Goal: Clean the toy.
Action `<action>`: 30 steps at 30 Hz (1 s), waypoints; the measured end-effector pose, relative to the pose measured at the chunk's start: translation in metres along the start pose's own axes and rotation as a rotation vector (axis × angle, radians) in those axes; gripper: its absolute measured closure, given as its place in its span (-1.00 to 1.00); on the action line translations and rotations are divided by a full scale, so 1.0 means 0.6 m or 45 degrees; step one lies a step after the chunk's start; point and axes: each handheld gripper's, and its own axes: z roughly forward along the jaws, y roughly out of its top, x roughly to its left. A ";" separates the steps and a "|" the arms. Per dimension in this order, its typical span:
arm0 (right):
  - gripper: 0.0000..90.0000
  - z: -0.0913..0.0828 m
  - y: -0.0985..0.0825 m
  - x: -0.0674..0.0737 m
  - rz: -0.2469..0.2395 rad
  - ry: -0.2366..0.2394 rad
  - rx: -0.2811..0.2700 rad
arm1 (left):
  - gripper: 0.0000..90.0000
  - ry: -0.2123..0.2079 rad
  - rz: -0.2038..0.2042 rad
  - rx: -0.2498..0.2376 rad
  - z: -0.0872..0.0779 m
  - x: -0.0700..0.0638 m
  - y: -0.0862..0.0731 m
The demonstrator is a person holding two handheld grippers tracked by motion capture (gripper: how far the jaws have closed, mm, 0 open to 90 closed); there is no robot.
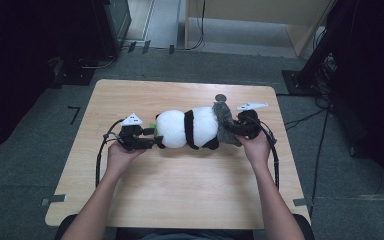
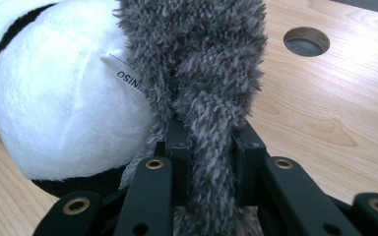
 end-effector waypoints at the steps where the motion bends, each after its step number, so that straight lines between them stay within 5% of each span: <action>1: 0.66 0.000 0.000 0.000 0.006 -0.001 0.002 | -0.06 0.004 -0.005 -0.012 -0.005 0.005 0.000; 11: 0.66 0.004 0.002 -0.007 0.005 0.001 -0.005 | 0.03 0.048 0.031 -0.115 -0.006 0.049 -0.010; 16: 0.66 0.009 0.001 -0.011 0.031 0.030 -0.010 | -0.01 -0.002 0.035 -0.058 0.009 0.056 -0.003; 30: 0.70 0.030 0.002 -0.001 -0.023 0.087 0.007 | -0.16 -0.175 0.080 -0.081 0.028 0.047 -0.006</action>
